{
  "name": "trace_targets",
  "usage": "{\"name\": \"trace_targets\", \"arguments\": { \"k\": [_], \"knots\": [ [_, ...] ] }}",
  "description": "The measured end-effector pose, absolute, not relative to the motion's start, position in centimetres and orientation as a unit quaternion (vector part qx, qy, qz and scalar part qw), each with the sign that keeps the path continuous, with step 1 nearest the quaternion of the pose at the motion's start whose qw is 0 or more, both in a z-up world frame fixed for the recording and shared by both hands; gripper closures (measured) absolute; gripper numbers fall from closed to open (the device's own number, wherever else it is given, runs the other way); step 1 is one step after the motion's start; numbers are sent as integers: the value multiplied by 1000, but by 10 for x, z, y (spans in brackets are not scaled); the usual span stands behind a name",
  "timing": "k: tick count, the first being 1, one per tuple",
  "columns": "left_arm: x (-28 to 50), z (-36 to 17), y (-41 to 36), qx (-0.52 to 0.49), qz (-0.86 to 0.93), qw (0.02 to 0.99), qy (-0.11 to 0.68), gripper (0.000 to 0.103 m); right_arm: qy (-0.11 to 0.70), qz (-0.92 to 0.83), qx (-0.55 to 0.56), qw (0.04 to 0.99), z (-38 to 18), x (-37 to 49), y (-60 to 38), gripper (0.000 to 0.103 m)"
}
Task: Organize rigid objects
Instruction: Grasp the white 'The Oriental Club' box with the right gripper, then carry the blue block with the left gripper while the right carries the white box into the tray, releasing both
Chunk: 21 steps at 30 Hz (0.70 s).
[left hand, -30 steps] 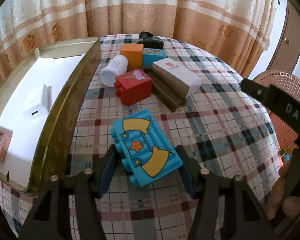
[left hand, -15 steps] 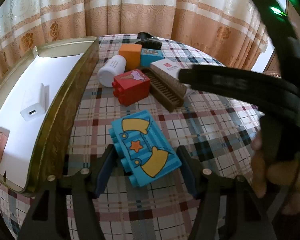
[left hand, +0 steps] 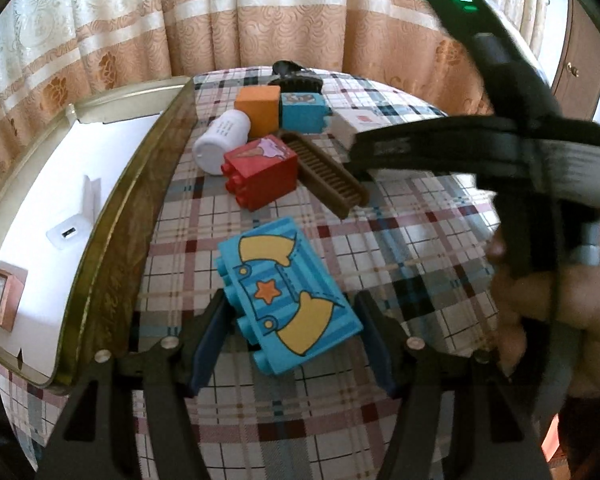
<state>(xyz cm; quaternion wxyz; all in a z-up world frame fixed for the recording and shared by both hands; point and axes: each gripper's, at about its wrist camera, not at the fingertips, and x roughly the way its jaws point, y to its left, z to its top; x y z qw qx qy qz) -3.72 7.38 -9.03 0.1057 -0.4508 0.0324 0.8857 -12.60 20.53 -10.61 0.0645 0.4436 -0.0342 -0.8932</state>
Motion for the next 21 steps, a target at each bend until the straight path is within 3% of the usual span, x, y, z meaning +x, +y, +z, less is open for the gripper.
{"name": "trace_targets", "arguments": {
  "k": [12, 17, 21],
  "knots": [
    [-38, -91, 74, -452, 885, 108, 32, 36, -90, -913, 399, -6, -92, -55, 234, 57],
    [-37, -90, 71, -450, 887, 105, 21, 45, -124, -909, 399, -7, -99, -39, 240, 57],
    [-36, -88, 66, -448, 887, 111, 3, 45, -137, -909, 394, -8, -100, -29, 243, 57]
  ]
}}
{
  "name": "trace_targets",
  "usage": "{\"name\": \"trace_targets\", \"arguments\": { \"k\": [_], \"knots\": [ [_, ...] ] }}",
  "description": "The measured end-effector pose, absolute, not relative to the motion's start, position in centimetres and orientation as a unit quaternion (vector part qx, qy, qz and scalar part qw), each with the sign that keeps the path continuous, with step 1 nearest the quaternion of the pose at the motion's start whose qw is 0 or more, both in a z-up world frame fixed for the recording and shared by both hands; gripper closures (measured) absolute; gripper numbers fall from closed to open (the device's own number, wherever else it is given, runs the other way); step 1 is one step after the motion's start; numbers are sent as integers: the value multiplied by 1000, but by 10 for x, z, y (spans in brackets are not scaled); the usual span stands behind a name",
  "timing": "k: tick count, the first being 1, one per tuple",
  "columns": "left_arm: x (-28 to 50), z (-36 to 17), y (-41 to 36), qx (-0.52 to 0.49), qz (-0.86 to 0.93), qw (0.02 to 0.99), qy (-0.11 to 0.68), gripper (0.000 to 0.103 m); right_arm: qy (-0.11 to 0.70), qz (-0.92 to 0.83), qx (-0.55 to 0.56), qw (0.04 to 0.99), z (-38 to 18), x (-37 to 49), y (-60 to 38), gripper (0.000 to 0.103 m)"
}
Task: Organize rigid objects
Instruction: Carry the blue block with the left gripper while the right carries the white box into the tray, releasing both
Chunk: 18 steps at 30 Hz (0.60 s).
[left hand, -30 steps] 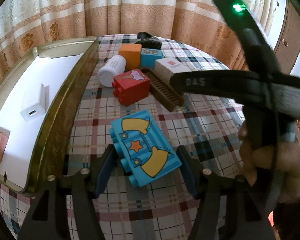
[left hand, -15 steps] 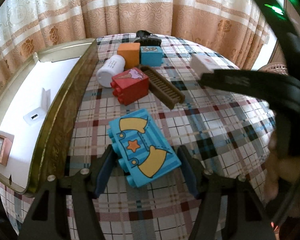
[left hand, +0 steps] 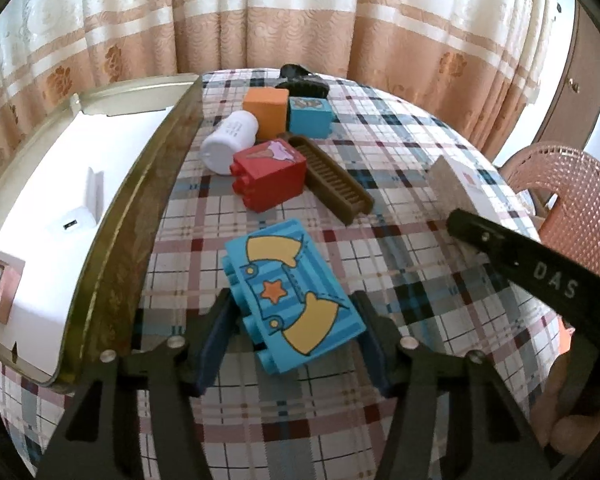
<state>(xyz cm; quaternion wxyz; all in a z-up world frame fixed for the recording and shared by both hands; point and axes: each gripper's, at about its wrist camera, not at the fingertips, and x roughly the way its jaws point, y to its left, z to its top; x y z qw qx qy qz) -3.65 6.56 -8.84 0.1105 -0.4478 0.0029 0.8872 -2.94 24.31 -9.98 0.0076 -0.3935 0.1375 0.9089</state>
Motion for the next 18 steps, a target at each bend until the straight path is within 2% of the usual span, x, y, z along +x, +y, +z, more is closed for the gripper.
{"name": "trace_targets", "arguments": {
  "k": [10, 13, 14, 18],
  "knots": [
    [-35, -87, 70, -447, 889, 97, 19, 45, 132, 911, -389, 26, -98, -28, 244, 57],
    [-28, -81, 69, -435, 895, 97, 23, 51, 130, 914, -384, 32, -96, -26, 245, 57],
    [-26, -79, 70, -430, 897, 99, 29, 57, 127, 914, -383, 34, -96, -26, 244, 57],
    [-18, -70, 73, -416, 902, 111, 38, 61, 113, 915, -384, 41, -95, -25, 240, 57]
  ]
}}
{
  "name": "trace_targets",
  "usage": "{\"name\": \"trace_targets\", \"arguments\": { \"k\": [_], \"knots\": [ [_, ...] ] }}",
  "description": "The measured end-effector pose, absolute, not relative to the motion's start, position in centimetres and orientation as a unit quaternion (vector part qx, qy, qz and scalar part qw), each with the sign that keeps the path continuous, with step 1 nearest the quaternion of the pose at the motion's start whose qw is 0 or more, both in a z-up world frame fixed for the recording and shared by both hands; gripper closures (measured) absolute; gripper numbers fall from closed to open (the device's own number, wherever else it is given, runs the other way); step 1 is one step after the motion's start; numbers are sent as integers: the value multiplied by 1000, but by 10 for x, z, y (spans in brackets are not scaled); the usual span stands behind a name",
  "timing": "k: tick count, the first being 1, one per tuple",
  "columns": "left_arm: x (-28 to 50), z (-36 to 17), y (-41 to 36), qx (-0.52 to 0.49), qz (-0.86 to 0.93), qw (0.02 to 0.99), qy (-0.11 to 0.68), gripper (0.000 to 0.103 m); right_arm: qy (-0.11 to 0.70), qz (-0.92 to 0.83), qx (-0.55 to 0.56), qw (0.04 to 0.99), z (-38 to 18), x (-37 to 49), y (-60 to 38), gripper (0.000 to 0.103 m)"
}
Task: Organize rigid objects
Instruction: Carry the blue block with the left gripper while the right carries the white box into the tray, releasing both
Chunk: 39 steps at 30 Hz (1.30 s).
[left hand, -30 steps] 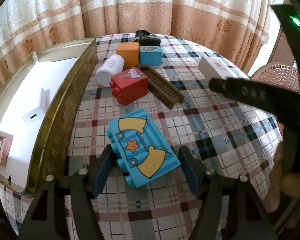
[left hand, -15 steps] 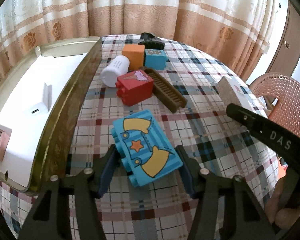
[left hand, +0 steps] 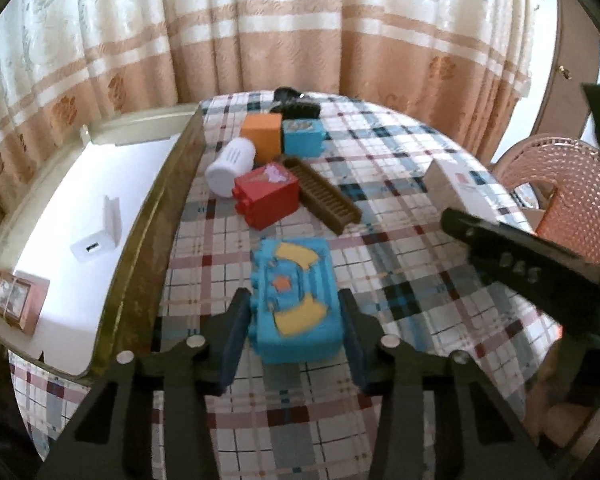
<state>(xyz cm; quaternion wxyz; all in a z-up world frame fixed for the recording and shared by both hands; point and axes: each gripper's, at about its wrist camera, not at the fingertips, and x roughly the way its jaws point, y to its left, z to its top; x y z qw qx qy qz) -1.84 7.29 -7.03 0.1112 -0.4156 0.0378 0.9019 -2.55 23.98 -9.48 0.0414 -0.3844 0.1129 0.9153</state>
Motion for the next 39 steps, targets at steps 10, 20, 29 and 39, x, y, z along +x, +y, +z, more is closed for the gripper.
{"name": "trace_targets", "arguments": {
  "k": [10, 20, 29, 39],
  "knots": [
    [-15, -64, 51, -404, 901, 158, -35, 61, 104, 917, -381, 53, -93, -24, 238, 57],
    [-5, -52, 54, -387, 908, 158, -15, 61, 101, 921, -374, 49, -90, -24, 234, 57],
    [1, -21, 20, -344, 930, 130, -13, 61, 107, 922, -370, 24, -86, -12, 208, 57],
    [-10, -4, -37, -321, 944, 66, -34, 61, 72, 934, -342, -71, -48, -5, 129, 57]
  ]
}}
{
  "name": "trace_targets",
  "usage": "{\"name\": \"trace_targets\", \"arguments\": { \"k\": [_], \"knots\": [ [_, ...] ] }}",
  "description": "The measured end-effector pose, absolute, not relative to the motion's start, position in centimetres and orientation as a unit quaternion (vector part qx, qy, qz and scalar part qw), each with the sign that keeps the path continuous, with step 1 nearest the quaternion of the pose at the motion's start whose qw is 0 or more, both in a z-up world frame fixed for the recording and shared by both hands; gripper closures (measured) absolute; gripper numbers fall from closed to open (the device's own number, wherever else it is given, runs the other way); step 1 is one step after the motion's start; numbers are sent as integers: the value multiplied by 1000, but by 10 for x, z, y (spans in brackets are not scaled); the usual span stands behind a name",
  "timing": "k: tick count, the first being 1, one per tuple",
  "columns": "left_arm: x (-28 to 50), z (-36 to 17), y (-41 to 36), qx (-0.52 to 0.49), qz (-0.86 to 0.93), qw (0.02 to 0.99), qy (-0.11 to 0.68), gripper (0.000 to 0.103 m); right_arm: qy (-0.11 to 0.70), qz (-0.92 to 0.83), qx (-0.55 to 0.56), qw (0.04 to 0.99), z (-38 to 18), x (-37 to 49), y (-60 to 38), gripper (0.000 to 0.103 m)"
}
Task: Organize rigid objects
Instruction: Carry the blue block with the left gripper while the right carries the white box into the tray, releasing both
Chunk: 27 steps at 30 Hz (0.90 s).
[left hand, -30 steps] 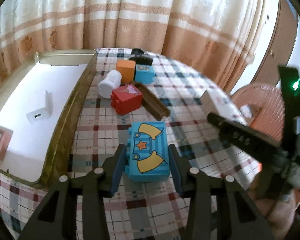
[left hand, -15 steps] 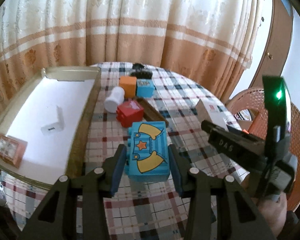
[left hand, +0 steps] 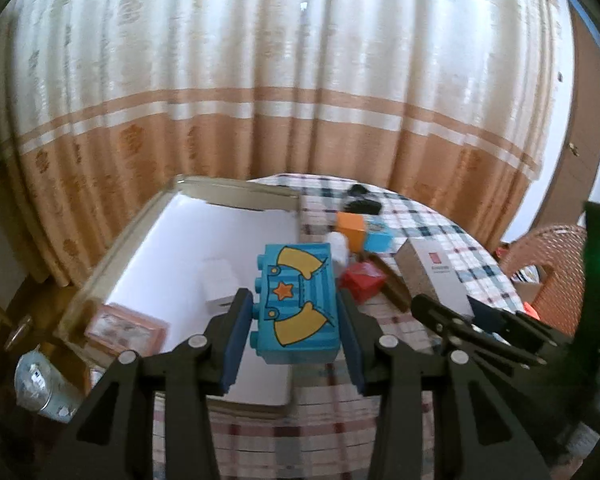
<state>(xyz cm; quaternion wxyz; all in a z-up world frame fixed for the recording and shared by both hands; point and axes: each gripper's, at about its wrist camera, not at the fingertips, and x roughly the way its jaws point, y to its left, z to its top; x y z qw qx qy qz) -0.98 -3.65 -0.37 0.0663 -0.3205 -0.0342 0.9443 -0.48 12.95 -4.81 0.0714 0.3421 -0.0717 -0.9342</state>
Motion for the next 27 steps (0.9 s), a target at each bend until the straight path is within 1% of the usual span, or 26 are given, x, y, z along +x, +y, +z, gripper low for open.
{"name": "trace_targets", "arguments": {
  "k": [5, 12, 20, 27],
  "knots": [
    [-14, -5, -62, -318, 946, 40, -45, 61, -59, -931, 345, 106, -45, -7, 98, 57],
    [-22, -6, -94, -317, 947, 6, -57, 61, -49, -932, 335, 130, -36, -16, 74, 57],
    [-49, -3, -113, -315, 948, -14, -54, 61, -49, -933, 326, 145, -24, -55, 45, 57],
    [-86, -12, -125, -337, 939, -30, -55, 61, -55, -925, 347, 147, -37, -94, 28, 57]
  ]
}}
